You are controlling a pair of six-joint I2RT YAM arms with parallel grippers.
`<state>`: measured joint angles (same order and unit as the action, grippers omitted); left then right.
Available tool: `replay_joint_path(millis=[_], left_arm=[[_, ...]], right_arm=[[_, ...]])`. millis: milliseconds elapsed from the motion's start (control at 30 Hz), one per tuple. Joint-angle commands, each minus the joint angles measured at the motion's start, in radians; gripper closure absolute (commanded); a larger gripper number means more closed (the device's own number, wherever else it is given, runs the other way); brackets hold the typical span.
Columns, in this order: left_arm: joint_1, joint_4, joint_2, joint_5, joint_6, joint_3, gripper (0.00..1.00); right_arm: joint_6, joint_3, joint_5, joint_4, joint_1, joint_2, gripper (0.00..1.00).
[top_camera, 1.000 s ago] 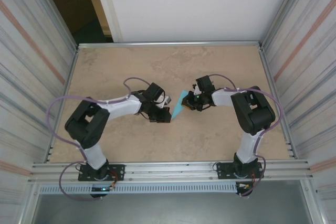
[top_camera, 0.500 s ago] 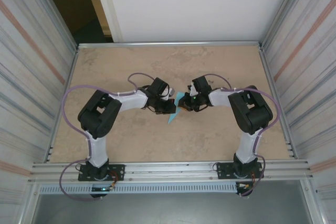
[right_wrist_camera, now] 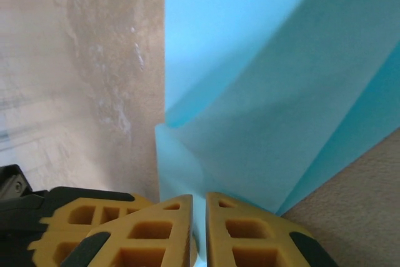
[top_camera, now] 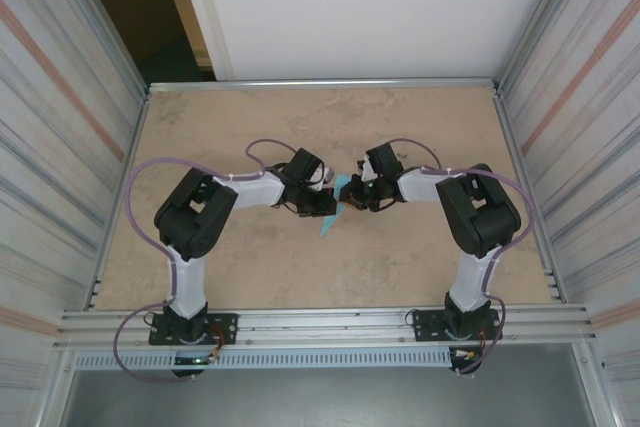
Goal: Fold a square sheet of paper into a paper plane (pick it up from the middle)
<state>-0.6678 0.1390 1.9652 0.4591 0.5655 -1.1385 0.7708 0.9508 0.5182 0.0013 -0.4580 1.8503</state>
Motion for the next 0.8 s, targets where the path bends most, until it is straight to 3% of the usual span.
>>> replay_joint_path(millis=[0, 333, 767], left_arm=[[-0.004, 0.055, 0.027, -0.055, -0.004, 0.041, 1.00], [-0.005, 0.079, 0.034, -0.056, -0.010, 0.031, 1.00], [-0.005, 0.134, 0.037, -0.053, -0.011, 0.026, 1.00]], right_arm=[[-0.039, 0.004, -0.050, 0.003, 0.004, -0.044, 0.88], [-0.078, 0.072, -0.061, -0.066, 0.008, 0.037, 0.89], [-0.146, 0.142, -0.029, -0.105, 0.108, 0.123, 0.89]])
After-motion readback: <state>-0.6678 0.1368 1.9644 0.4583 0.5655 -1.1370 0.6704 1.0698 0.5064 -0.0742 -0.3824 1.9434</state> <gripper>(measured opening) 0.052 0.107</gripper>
